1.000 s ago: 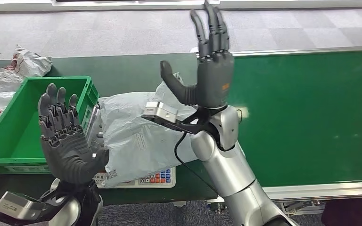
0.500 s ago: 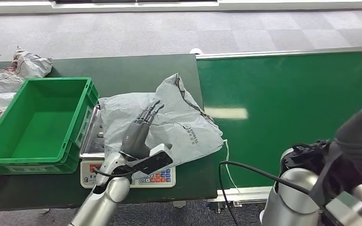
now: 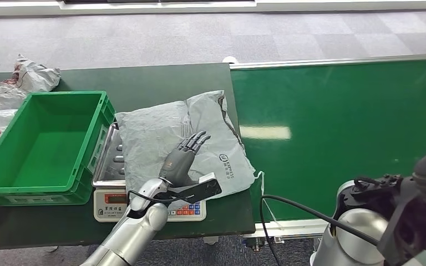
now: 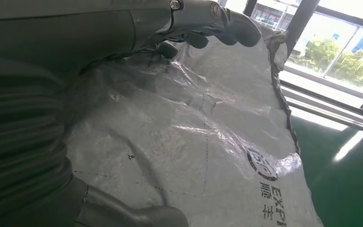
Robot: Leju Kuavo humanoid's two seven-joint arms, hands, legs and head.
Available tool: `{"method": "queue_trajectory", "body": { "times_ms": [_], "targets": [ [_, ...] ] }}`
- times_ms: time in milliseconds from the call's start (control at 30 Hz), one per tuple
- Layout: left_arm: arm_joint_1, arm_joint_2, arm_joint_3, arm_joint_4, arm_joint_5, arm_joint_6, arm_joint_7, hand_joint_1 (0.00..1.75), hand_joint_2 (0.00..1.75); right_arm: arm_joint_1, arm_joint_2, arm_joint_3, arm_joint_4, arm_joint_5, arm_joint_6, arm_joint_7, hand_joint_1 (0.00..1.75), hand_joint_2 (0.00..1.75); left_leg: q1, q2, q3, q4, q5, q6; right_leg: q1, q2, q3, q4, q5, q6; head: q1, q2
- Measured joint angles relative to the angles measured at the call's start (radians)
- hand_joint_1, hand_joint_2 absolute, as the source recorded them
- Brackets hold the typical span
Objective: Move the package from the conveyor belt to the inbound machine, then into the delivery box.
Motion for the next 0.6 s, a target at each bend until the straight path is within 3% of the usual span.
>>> {"method": "queue_trajectory", "body": {
  "times_ms": [67,200,600],
  "targets": [
    [-0.01,-0.003,-0.002,0.019,-0.019,0.007,0.009,0.0,1.75,0.0,0.0,0.0,-0.001,0.0,0.0,0.0,0.0,1.75,0.0,0.0,0.0,0.0,0.0,0.0,0.0,0.0,0.0,0.0,0.0,0.0,0.0,0.0],
    [-0.051,-0.023,-0.006,0.088,-0.086,0.032,0.036,1.75,1.75,0.0,0.0,0.003,0.0,0.019,0.001,0.0,0.0,1.75,0.0,-0.001,0.0,0.0,0.0,0.0,0.0,-0.001,0.001,0.0,0.0,0.0,0.0,0.0],
    [-0.152,-0.059,-0.008,0.244,-0.141,0.095,0.071,1.75,1.75,-0.002,0.0,0.012,0.022,0.027,0.003,0.0,0.0,1.75,0.001,-0.001,0.0,0.0,0.0,0.0,-0.001,-0.002,0.002,0.0,0.0,0.0,0.0,0.0]
  ]
}}
